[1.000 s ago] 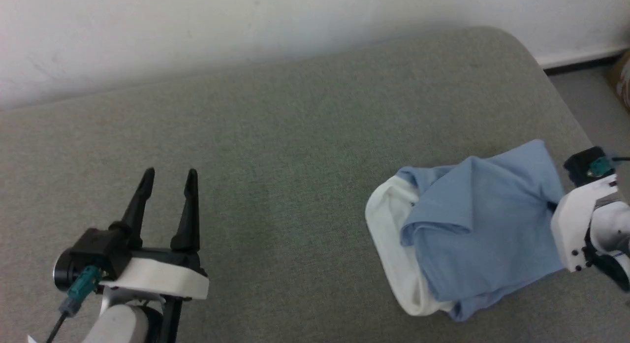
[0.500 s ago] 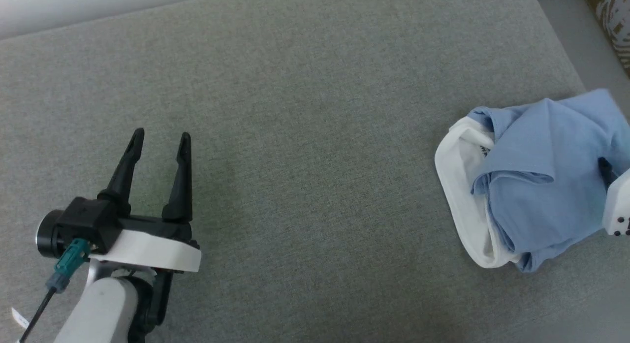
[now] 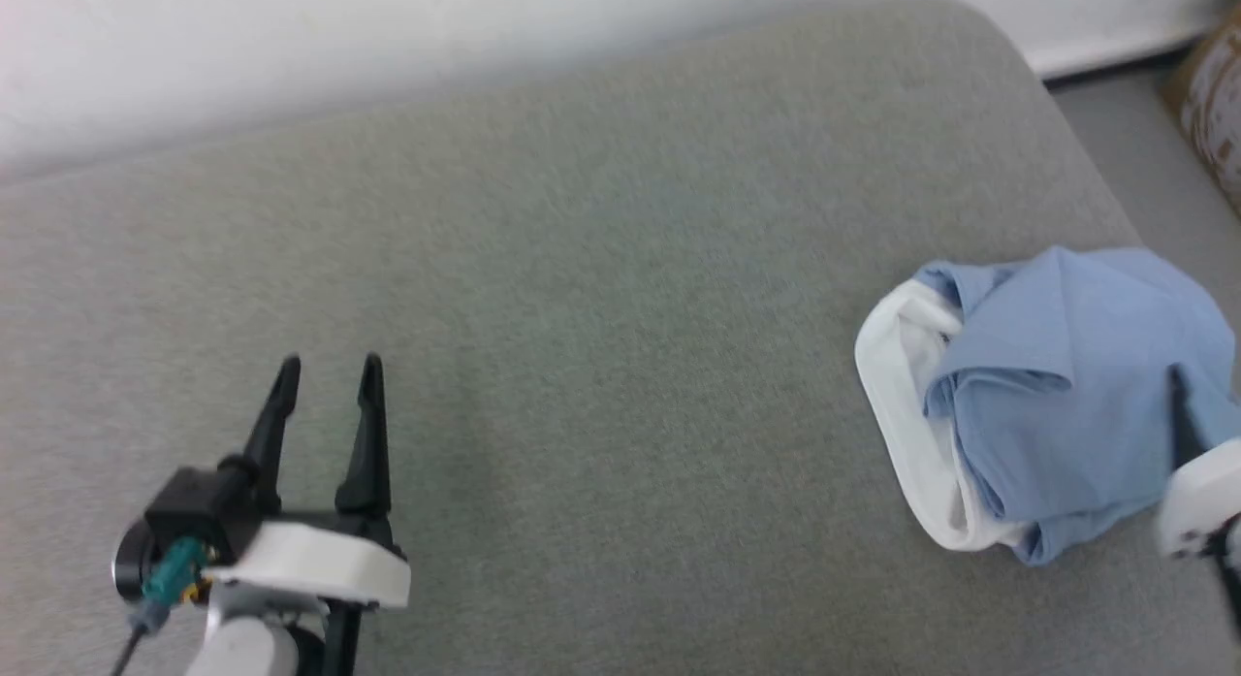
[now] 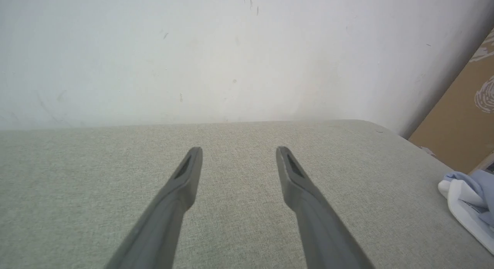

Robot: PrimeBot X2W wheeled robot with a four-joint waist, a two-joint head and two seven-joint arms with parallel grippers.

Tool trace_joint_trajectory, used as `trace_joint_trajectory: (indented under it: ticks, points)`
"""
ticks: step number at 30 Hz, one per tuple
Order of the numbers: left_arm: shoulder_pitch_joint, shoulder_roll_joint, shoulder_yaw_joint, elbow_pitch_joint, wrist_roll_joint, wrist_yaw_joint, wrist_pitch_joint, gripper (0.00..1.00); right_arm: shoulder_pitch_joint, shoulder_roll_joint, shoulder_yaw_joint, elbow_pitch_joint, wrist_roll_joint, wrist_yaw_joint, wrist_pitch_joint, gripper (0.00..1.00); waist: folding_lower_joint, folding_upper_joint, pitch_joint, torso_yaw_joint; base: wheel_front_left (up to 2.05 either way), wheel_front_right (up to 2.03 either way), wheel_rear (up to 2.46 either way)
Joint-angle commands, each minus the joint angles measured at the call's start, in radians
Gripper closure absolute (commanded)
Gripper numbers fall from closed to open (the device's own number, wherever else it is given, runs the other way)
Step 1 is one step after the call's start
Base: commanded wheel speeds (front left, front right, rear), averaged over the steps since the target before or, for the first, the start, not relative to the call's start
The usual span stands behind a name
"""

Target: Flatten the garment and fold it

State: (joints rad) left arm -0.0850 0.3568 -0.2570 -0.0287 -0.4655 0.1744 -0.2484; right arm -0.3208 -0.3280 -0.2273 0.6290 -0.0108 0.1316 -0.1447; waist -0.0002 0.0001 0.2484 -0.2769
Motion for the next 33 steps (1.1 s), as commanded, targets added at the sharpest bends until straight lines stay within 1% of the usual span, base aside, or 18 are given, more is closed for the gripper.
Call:
trace_joint_trajectory:
  ticks: [1, 8, 11, 16, 21, 26, 31, 33]
  points:
    - [0.023, -0.009, 0.008, 0.006, -0.005, 0.007, -0.008, 0.00, 0.032, 0.028, 0.004, -0.042, -0.004, -0.001, 0.006, 0.00, 0.0002, -0.0001, -0.107, 0.065, 0.00, 0.00, 0.00]
    - [0.096, -0.031, 0.039, 0.018, -0.015, 0.016, -0.012, 0.00, 0.185, 0.185, 0.093, -0.313, 0.034, -0.001, 0.071, 0.00, 0.0002, -0.0001, -0.191, 0.141, 0.00, 0.00, 0.00]
    - [0.108, -0.036, 0.072, 0.013, -0.014, 0.012, -0.013, 0.00, 0.222, 0.225, 0.144, -0.403, 0.063, -0.001, 0.093, 0.00, 0.0002, -0.0001, -0.208, 0.175, 0.00, 0.00, 0.00]
    - [0.136, -0.029, 0.127, 0.002, 0.026, 0.007, -0.013, 0.00, 0.254, 0.256, 0.222, -0.516, 0.112, -0.001, 0.101, 0.00, 0.0002, -0.0001, -0.226, 0.215, 0.00, 0.00, 0.00]
    - [0.190, -0.011, 0.165, 0.007, 0.059, -0.008, -0.013, 0.00, 0.301, 0.269, 0.279, -0.602, 0.144, -0.001, 0.109, 0.00, 0.0002, -0.0001, -0.254, 0.226, 0.00, 0.00, 0.00]
    - [0.227, 0.006, 0.178, 0.030, 0.060, -0.045, -0.013, 0.00, 0.365, 0.275, 0.291, -0.669, 0.149, -0.001, 0.118, 0.00, 0.0002, -0.0001, -0.272, 0.235, 0.00, 0.00, 0.00]
    - [0.256, 0.023, 0.182, 0.077, 0.067, -0.086, -0.013, 0.00, 0.437, 0.277, 0.280, -0.708, 0.131, -0.001, 0.132, 0.00, 0.0002, -0.0001, -0.292, 0.239, 0.00, 0.00, 0.00]
    - [0.263, 0.027, 0.178, 0.093, 0.082, -0.095, -0.013, 0.00, 0.458, 0.277, 0.276, -0.715, 0.124, -0.001, 0.139, 0.00, 0.0002, -0.0001, -0.298, 0.238, 0.00, 0.00, 0.00]
